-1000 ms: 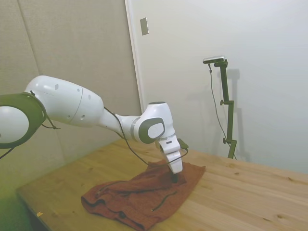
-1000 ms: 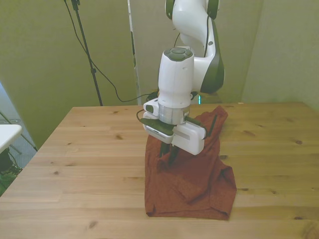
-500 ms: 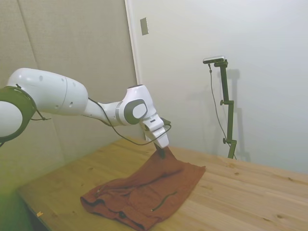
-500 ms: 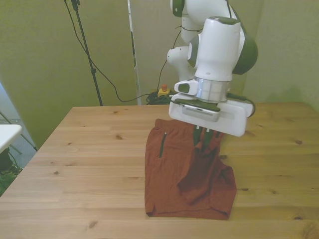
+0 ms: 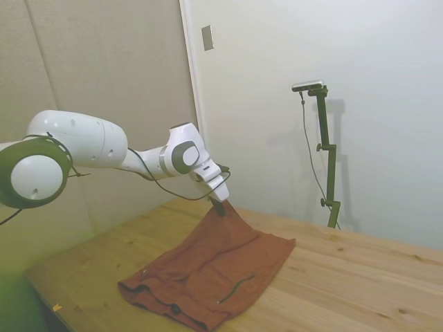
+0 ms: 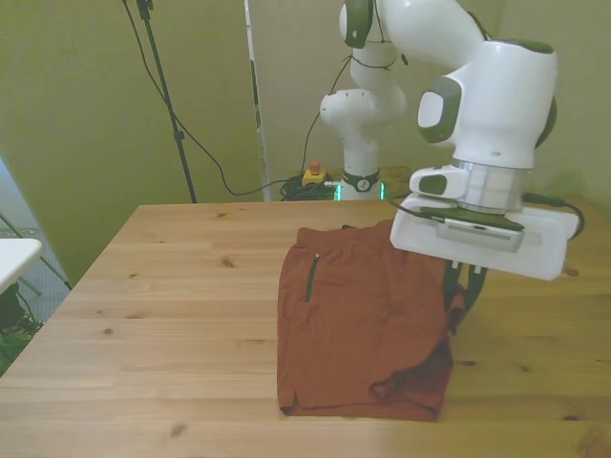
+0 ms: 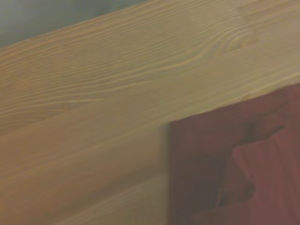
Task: Unfold the shorts
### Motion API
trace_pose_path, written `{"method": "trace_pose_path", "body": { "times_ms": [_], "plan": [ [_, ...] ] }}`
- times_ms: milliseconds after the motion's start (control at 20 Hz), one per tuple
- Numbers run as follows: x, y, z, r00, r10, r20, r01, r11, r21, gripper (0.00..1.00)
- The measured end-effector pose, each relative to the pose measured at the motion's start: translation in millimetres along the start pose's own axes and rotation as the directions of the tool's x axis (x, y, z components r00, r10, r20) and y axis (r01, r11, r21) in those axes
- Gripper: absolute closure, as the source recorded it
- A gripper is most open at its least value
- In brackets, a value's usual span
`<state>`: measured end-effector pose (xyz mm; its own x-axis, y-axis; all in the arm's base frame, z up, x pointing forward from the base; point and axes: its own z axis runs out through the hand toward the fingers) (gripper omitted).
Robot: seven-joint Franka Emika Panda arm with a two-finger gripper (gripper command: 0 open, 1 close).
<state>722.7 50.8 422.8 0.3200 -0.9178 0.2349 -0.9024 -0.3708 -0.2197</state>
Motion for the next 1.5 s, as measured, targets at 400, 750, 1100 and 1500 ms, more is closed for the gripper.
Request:
{"method": "trace_pose_path", "body": {
  "times_ms": [400, 750, 1100, 1500],
  "plan": [
    [-46.3, -31.5, 23.5, 0.998, -0.069, 0.015, 0.068, 0.997, 0.042, 1.0],
    [-72.8, -40.8, 26.9, 0.992, -0.122, 0.023, 0.119, 0.987, 0.104, 1.0],
    [-94.2, -46.1, 24.2, 0.981, -0.186, 0.046, 0.176, 0.97, 0.169, 1.0],
    [-121.8, -40.1, 25.4, 0.963, -0.249, 0.102, 0.228, 0.957, 0.179, 0.0]
  ]
}}
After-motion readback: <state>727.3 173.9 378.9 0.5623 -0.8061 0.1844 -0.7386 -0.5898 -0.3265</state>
